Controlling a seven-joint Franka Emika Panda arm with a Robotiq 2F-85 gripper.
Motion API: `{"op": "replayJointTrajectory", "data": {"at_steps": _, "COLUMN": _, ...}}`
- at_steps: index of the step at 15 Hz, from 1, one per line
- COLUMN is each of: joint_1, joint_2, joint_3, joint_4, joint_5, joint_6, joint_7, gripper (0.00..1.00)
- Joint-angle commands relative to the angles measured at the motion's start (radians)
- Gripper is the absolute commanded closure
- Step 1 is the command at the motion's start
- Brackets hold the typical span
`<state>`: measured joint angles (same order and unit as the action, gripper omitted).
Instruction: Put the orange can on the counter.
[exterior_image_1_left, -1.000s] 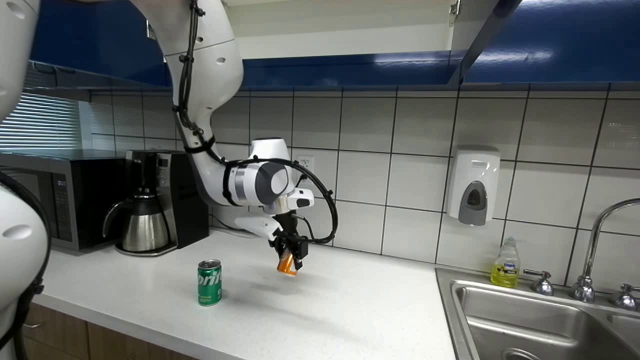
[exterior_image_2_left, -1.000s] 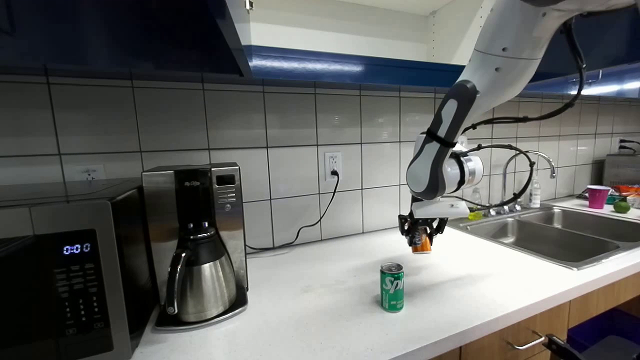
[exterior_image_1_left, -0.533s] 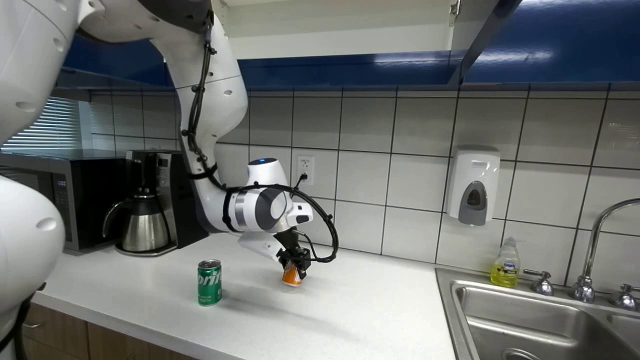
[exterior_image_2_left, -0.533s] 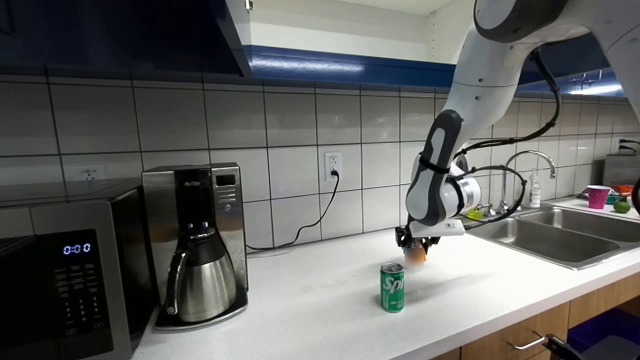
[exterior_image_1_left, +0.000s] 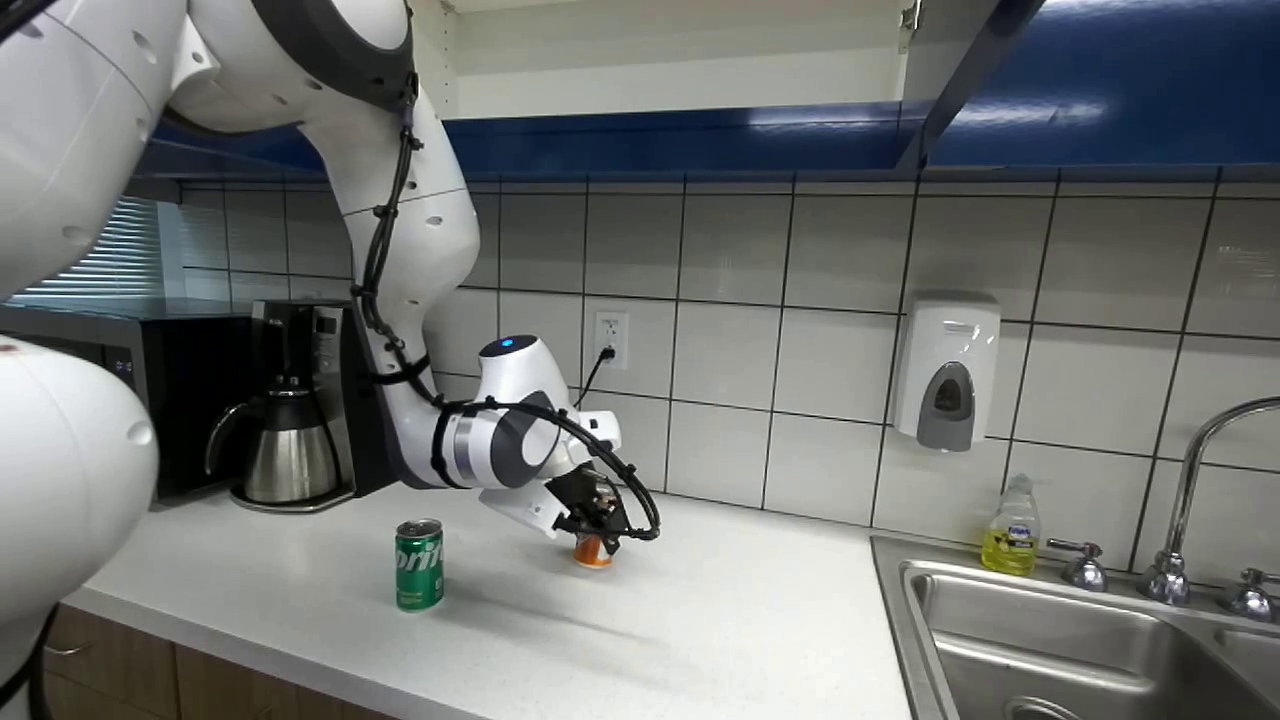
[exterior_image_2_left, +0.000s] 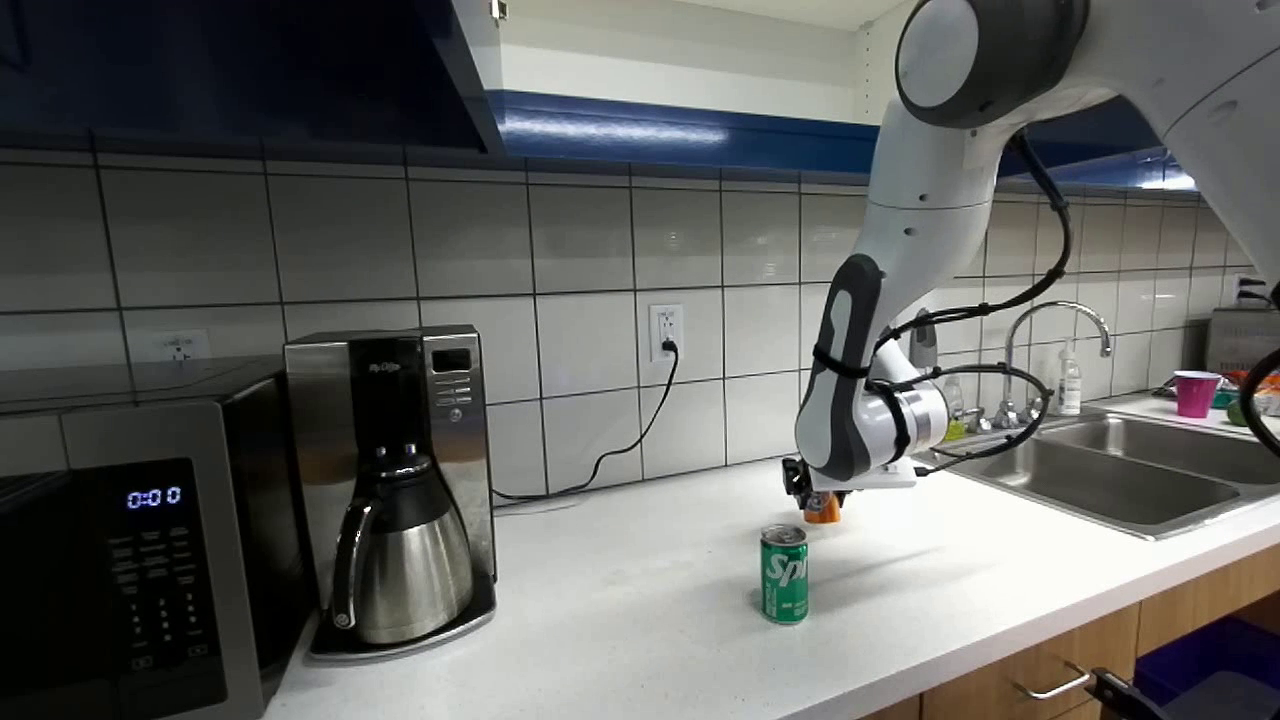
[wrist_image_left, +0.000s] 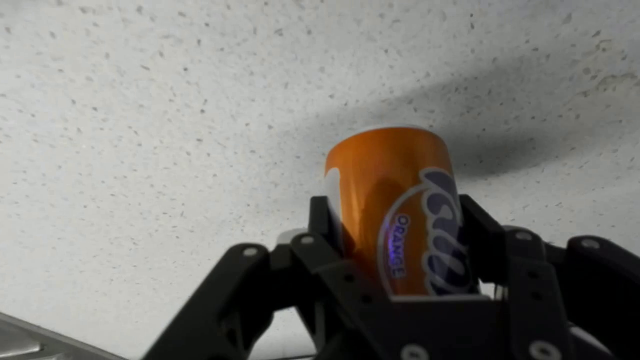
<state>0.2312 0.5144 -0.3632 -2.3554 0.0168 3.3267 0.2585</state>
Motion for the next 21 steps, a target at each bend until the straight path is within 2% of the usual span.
{"op": "replayJointTrajectory", "data": {"at_steps": 1, "joint_1": 0.013, "joint_2": 0.036, "joint_3": 0.008, "joint_4": 0.015, "joint_5": 0.085, "joint_6": 0.051, "joint_7": -0.069, "gripper": 0.62}}
{"op": "replayJointTrajectory", "data": {"at_steps": 7, "joint_1": 0.013, "joint_2": 0.06, "joint_3": 0.026, "joint_4": 0.022, "joint_5": 0.148, "joint_6": 0.068, "joint_7": -0.107, "gripper": 0.62}}
{"op": "replayJointTrajectory", "data": {"at_steps": 8, "joint_1": 0.012, "joint_2": 0.058, "joint_3": 0.029, "joint_4": 0.021, "joint_5": 0.152, "joint_6": 0.067, "joint_7": -0.111, "gripper": 0.56}}
{"op": "replayJointTrajectory", "data": {"at_steps": 9, "joint_1": 0.012, "joint_2": 0.058, "joint_3": 0.03, "joint_4": 0.02, "joint_5": 0.156, "joint_6": 0.067, "joint_7": -0.113, "gripper": 0.12}}
{"op": "replayJointTrajectory", "data": {"at_steps": 10, "joint_1": 0.012, "joint_2": 0.056, "joint_3": 0.03, "joint_4": 0.019, "joint_5": 0.158, "joint_6": 0.064, "joint_7": -0.116, "gripper": 0.11}}
{"op": "replayJointTrajectory", "data": {"at_steps": 12, "joint_1": 0.014, "joint_2": 0.052, "joint_3": 0.03, "joint_4": 0.012, "joint_5": 0.16, "joint_6": 0.064, "joint_7": -0.121, "gripper": 0.01}}
{"op": "replayJointTrajectory", "data": {"at_steps": 17, "joint_1": 0.039, "joint_2": 0.008, "joint_3": 0.003, "joint_4": -0.022, "joint_5": 0.17, "joint_6": 0.039, "joint_7": -0.141, "gripper": 0.0}}
{"op": "replayJointTrajectory", "data": {"at_steps": 21, "joint_1": 0.077, "joint_2": -0.091, "joint_3": -0.044, "joint_4": -0.113, "joint_5": 0.178, "joint_6": 0.01, "joint_7": -0.175, "gripper": 0.0}}
